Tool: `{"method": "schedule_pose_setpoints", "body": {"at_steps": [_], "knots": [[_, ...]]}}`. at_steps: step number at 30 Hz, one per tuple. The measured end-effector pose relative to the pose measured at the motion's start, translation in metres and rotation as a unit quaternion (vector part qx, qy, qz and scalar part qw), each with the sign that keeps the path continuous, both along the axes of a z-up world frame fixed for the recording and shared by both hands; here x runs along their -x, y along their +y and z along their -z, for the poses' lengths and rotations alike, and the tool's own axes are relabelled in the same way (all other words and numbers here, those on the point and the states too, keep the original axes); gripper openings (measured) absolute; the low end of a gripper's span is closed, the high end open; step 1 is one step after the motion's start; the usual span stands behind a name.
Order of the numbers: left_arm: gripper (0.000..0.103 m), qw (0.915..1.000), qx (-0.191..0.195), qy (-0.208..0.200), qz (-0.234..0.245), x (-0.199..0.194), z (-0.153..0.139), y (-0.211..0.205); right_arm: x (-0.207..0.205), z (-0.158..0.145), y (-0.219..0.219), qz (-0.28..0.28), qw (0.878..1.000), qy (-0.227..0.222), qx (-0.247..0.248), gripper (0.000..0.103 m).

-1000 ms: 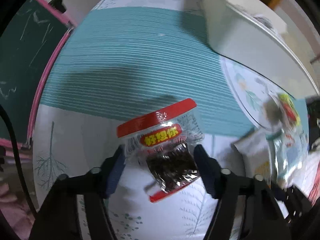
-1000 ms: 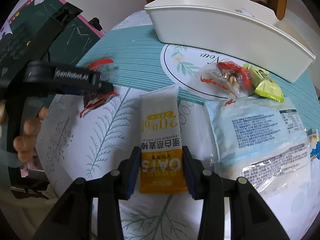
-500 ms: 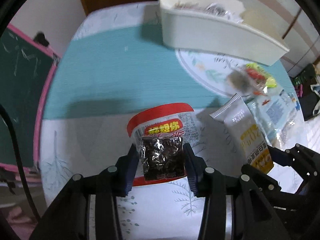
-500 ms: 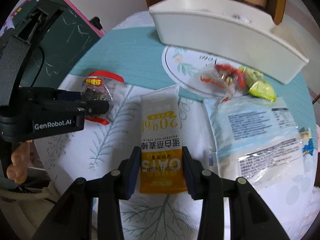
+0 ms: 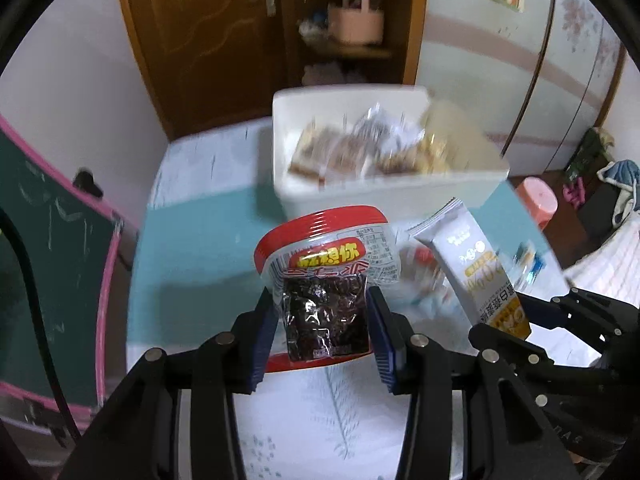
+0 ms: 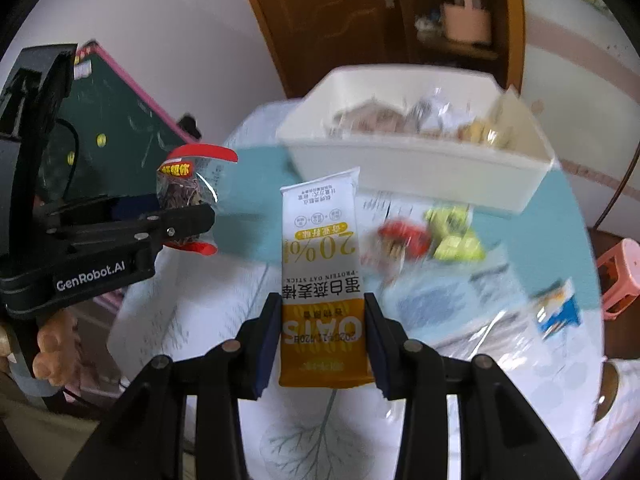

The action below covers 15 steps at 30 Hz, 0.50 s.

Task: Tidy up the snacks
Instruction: 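Carry both packs over the white bin and open both tools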

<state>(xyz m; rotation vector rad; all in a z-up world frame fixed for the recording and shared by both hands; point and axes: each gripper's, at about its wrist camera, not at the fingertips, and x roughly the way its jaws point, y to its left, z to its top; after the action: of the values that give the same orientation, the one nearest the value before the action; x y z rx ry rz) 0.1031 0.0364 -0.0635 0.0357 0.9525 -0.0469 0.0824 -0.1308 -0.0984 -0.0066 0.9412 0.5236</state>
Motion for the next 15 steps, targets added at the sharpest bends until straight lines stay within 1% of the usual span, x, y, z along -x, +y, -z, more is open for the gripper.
{"method": "schedule_pose_setpoints", "body": {"at_steps": [2,6,11,12,15], "knots": [[0.042,0.9997,-0.002,-0.026,0.006,-0.011,-0.023,-0.004,-0.010,-0.022,-0.003,0.008,1.000,-0.022,-0.008,0.040],[0.042,0.9980,-0.002,-0.062,0.014,-0.034,-0.063,-0.011,-0.031,-0.071,-0.012,0.026,0.996,-0.079,-0.014,0.040],[0.042,0.9955,-0.005,-0.093,0.018,-0.074,-0.108,-0.017,-0.066,-0.126,-0.022,0.056,0.990,-0.129,-0.023,0.040],[0.042,0.9951,-0.005,-0.097,0.018,-0.081,-0.113,-0.017,-0.071,-0.136,-0.023,0.061,0.988,-0.138,-0.023,0.040],[0.042,0.9929,-0.014,-0.118,0.006,-0.108,-0.134,-0.020,-0.092,-0.161,-0.030,0.079,0.982,-0.168,-0.015,0.040]]}}
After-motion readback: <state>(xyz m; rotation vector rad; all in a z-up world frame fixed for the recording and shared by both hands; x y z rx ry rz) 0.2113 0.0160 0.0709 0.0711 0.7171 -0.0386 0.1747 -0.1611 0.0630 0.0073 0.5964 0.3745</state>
